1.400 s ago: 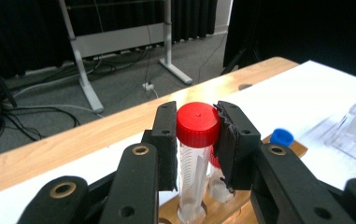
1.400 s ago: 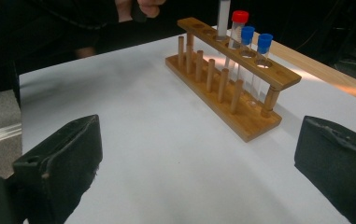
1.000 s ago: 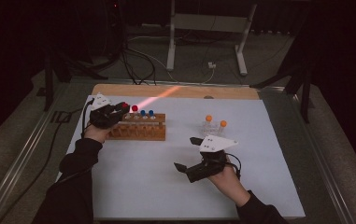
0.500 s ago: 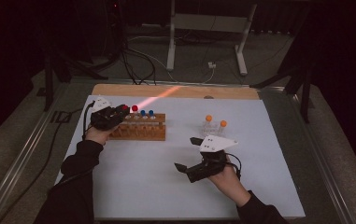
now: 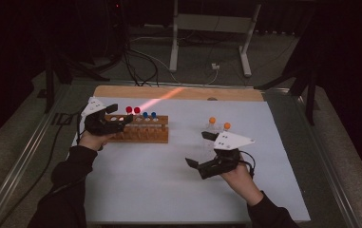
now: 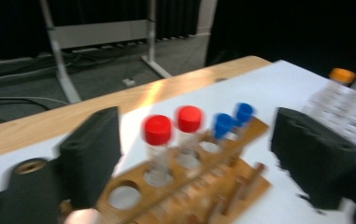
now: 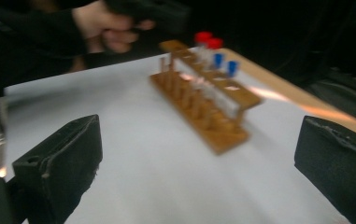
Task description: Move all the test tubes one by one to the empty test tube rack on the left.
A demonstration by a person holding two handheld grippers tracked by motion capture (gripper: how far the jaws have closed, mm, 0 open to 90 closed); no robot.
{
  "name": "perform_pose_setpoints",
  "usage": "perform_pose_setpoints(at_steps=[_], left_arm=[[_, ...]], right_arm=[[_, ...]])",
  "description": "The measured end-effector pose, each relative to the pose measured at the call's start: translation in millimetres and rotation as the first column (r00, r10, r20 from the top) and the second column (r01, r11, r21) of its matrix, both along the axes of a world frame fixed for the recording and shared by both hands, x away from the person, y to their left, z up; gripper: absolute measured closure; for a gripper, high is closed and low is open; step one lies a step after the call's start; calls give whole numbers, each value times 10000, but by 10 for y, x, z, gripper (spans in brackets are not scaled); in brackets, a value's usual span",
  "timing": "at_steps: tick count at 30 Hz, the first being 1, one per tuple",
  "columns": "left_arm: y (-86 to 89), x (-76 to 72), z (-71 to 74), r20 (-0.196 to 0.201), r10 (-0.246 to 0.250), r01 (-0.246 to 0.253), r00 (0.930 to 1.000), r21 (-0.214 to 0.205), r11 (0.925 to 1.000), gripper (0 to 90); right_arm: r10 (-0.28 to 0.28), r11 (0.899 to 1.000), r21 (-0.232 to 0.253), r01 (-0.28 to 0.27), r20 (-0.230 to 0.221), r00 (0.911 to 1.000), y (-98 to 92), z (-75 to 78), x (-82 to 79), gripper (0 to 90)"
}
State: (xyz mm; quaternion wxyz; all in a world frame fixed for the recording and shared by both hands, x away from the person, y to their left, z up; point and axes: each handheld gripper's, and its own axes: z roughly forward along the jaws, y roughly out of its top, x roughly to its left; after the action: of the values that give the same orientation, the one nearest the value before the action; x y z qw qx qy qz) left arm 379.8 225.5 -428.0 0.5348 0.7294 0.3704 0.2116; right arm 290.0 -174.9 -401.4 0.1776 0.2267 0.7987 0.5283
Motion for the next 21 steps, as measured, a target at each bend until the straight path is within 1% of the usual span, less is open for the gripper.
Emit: perform_pose_setpoints(at_steps=[1, 2, 4, 5, 6, 7, 8, 9, 10, 11, 12, 13, 14, 16, 18, 19, 21], left_arm=[[-4, -39, 11, -20, -251, 251, 9997, -67, 9997, 138], [-15, -78, 19, -26, -355, 354, 9994, -99, 9993, 99], [-34, -155, 30, 31, -677, 677, 9977, -278, 9973, 83], [-50, -200, 35, 70, -824, 826, 9966, -359, 9959, 66], [-64, -224, 36, 74, -929, 931, 9956, -436, 9947, 64], [-86, -264, 36, 170, -1073, 1079, 9941, -416, 9933, 61], [-98, -287, 35, 223, -1142, 1151, 9932, -420, 9925, 55], [-116, -323, 30, 327, -1259, 1274, 9915, -514, 9905, 54], [-129, -347, 26, 364, -1345, 1366, 9902, -615, 9887, 53], [-139, -362, 23, 365, -1464, 1486, 9886, -693, 9865, 54], [-158, -383, 20, 421, -1559, 1585, 9869, -685, 9850, 53], [-168, -394, 21, 430, -1605, 1631, 9861, -683, 9842, 53], [-180, -409, 26, 424, -1701, 1729, 9845, -724, 9823, 53], [-191, -437, 39, 448, -1793, 1823, 9828, -744, 9804, 45], [-202, -464, 47, 504, -1892, 1926, 9807, -755, 9784, 45], [-208, -475, 49, 517, -1876, 1910, 9809, -713, 9790, 45], [-215, -494, 51, 533, -1955, 1989, 9793, -690, 9776, 45]], right_arm=[[-178, 9998, -32, 178, 17, 9998, -39, 20, 19, 6], [-414, 9991, -26, 414, 58, 9991, -97, 43, 45, 6], [-948, 9954, -141, 951, 218, 9953, -213, 74, 101, 6], [-1177, 9929, -162, 1180, 181, 9929, -275, 83, 131, 6], [-1439, 9894, -180, 1441, 97, 9895, -351, 89, 173, 7], [-1675, 9855, -237, 1677, 103, 9858, -396, 88, 197, 17], [-2008, 9793, -263, 2008, 29, 9796, -473, 79, 240, 24], [-2120, 9770, -241, 2117, -91, 9772, -518, 69, 267, 25], [-2322, 9726, -205, 2317, -201, 9725, -587, 42, 309, 25], [-2523, 9674, -279, 2517, -224, 9674, -630, 13, 338, 25], [-2608, 9649, -388, 2599, -190, 9652, -656, -12, 359, 24], [-2720, 9607, -622, 2705, -168, 9622, -688, -58, 392, 25], [-2861, 9562, -715, 2840, -200, 9580, -706, -86, 413, 25], [-2916, 9554, -673, 2876, -600, 9547, -778, -174, 487, 31], [-3275, 9441, -698, 3223, -849, 9410, -826, -253, 540, 87], [-3387, 9403, -696, 3331, -968, 9359, -848, -294, 565, 105], [-3522, 9349, -904, 3431, -1202, 9282, -874, -376, 611, 134]])
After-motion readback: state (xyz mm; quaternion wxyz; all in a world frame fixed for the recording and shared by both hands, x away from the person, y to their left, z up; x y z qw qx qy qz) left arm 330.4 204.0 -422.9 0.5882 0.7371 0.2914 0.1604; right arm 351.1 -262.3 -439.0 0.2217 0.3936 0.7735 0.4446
